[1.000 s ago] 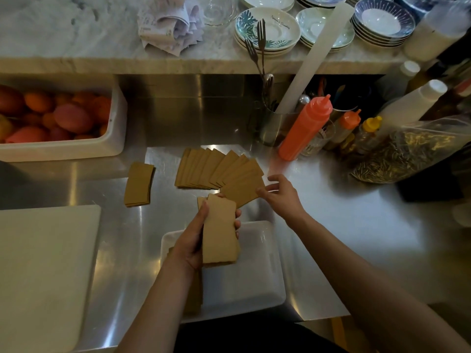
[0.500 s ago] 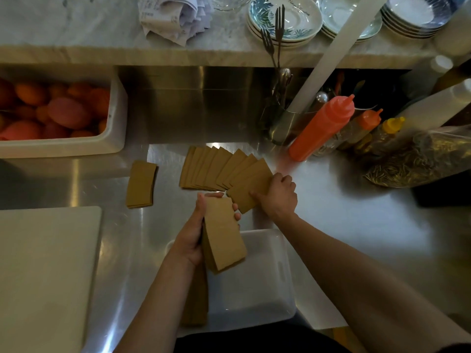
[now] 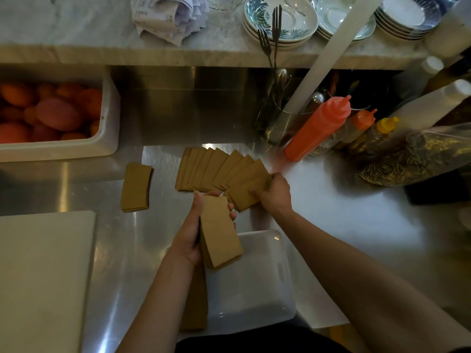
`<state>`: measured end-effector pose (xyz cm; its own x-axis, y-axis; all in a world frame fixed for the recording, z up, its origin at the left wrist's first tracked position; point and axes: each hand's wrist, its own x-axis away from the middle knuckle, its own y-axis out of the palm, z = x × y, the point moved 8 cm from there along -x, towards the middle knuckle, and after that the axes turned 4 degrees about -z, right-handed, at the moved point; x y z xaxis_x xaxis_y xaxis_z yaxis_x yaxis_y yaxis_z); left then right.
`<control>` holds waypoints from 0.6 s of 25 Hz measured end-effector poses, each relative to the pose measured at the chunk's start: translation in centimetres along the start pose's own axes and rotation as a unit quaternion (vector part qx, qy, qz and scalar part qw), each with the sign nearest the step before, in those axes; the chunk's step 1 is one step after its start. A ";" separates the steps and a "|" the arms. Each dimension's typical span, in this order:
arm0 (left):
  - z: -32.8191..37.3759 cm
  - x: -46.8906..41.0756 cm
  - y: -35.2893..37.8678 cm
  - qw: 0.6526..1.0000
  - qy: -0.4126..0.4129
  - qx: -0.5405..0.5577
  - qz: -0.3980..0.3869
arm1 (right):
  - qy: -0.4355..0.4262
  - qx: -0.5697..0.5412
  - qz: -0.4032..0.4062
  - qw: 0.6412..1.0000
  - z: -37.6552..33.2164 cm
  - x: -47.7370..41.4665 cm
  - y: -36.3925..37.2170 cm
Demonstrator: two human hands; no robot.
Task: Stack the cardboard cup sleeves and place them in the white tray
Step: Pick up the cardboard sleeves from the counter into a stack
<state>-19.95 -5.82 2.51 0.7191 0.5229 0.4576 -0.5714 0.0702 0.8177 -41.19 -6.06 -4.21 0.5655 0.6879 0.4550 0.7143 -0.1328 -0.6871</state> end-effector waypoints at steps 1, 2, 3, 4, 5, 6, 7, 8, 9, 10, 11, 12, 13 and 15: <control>-0.1 0.1 0.0 1.000 -0.002 -0.003 0.001 | 0.014 0.024 -0.003 1.000 0.0 0.0 0.2; -0.1 0.2 -0.1 1.000 -0.003 -0.003 0.003 | 0.030 0.046 -0.002 0.998 0.0 0.2 0.4; 0.0 0.5 -0.3 1.000 -0.001 -0.002 0.004 | 0.042 0.073 0.005 0.996 -0.1 0.4 0.6; 0.1 0.7 -0.4 1.000 -0.001 -0.003 0.004 | 0.052 0.102 0.019 0.993 -0.2 0.7 0.5; 0.1 0.8 -0.6 1.000 -0.004 -0.002 0.005 | 0.058 0.120 0.030 0.991 -0.3 0.9 0.4; 0.3 1.0 -0.7 1.000 -0.004 -0.001 0.006 | 0.057 0.106 0.026 0.992 -0.5 1.0 0.5; 0.4 1.1 -0.9 1.000 -0.004 -0.001 0.010 | 0.051 0.051 0.005 0.997 -0.7 1.1 0.7; 0.6 1.2 -1.1 1.000 -0.002 -0.002 0.013 | 0.040 -0.025 -0.025 0.999 -1.1 1.3 1.0; 0.8 1.2 -1.2 1.000 0.001 -0.005 0.013 | 0.024 -0.088 -0.054 0.994 -1.6 1.7 0.9; 0.9 1.2 -1.4 1.000 0.004 -0.009 0.011 | 0.007 -0.126 -0.079 0.989 -2.2 2.2 0.6; 1.1 1.2 -1.4 1.000 0.006 -0.017 0.010 | -0.011 -0.143 -0.102 0.984 -2.9 2.8 0.1; 1.2 1.3 -1.5 1.000 0.009 -0.026 0.007 | -0.031 -0.148 -0.123 0.981 -3.7 3.5 -0.6; 1.2 1.3 -1.5 0.999 0.009 -0.037 0.001 | -0.051 -0.149 -0.136 0.978 -4.4 4.3 -1.5; 1.2 1.7 -1.5 0.998 0.005 -0.056 -0.006 | -0.079 -0.154 -0.148 0.974 -5.7 5.9 -3.7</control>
<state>-17.47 -6.04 2.48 0.7232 0.5295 0.4434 -0.6032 0.1714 0.7790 -38.15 -5.54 4.26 0.2631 0.8267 0.4974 0.9398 -0.1030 -0.3259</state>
